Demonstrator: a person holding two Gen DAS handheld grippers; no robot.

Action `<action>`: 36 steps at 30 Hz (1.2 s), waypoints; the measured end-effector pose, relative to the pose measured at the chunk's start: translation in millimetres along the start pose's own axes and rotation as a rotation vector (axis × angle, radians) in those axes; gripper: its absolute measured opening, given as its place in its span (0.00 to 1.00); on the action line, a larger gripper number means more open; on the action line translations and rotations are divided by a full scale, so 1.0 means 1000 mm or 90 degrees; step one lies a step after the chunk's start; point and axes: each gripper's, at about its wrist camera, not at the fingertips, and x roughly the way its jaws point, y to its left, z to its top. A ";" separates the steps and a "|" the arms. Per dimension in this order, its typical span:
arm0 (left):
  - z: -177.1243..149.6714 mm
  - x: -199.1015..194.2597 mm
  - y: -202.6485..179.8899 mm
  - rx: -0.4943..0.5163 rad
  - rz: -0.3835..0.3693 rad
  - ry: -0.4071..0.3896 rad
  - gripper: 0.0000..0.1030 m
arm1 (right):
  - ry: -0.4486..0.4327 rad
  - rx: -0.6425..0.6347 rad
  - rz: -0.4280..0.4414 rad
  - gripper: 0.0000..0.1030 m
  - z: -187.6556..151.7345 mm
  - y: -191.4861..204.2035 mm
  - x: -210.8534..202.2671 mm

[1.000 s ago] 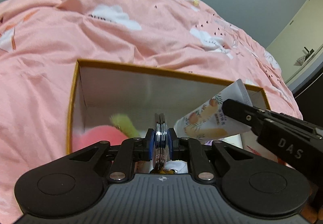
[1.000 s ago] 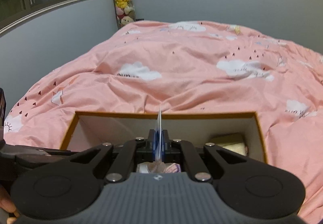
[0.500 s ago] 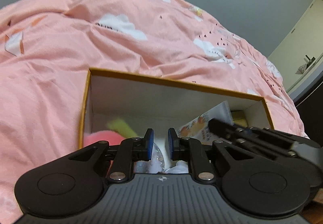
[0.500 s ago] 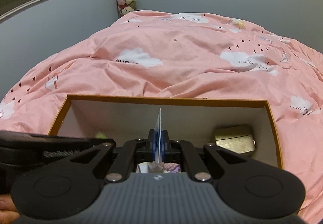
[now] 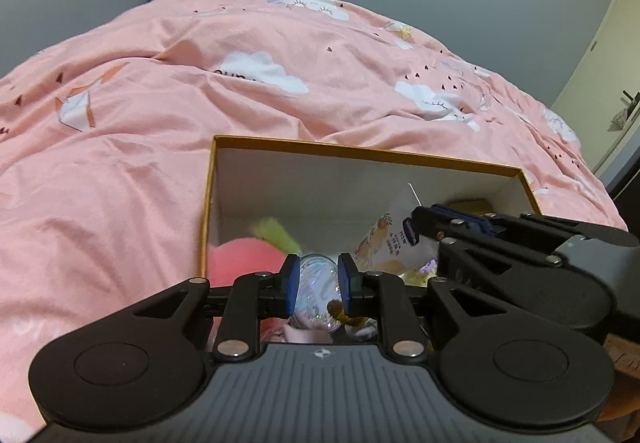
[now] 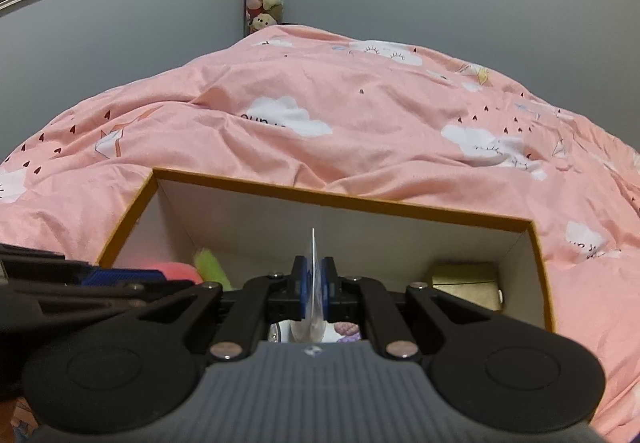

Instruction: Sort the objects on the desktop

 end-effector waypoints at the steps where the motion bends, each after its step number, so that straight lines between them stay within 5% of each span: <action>1: -0.002 -0.004 0.000 -0.002 0.002 -0.006 0.24 | -0.002 0.000 -0.002 0.08 0.000 0.000 -0.003; 6: -0.010 -0.022 -0.002 -0.008 0.016 -0.038 0.31 | -0.025 -0.001 -0.019 0.34 -0.004 -0.001 -0.027; 18: -0.028 -0.079 -0.021 0.020 0.034 -0.143 0.66 | -0.114 0.006 -0.058 0.67 -0.025 -0.008 -0.101; 24: -0.046 -0.099 -0.031 0.047 0.046 -0.169 0.78 | -0.146 0.050 -0.064 0.77 -0.043 -0.016 -0.133; 36: -0.086 -0.113 -0.039 0.076 0.073 -0.152 0.79 | -0.127 0.094 -0.067 0.83 -0.078 -0.014 -0.149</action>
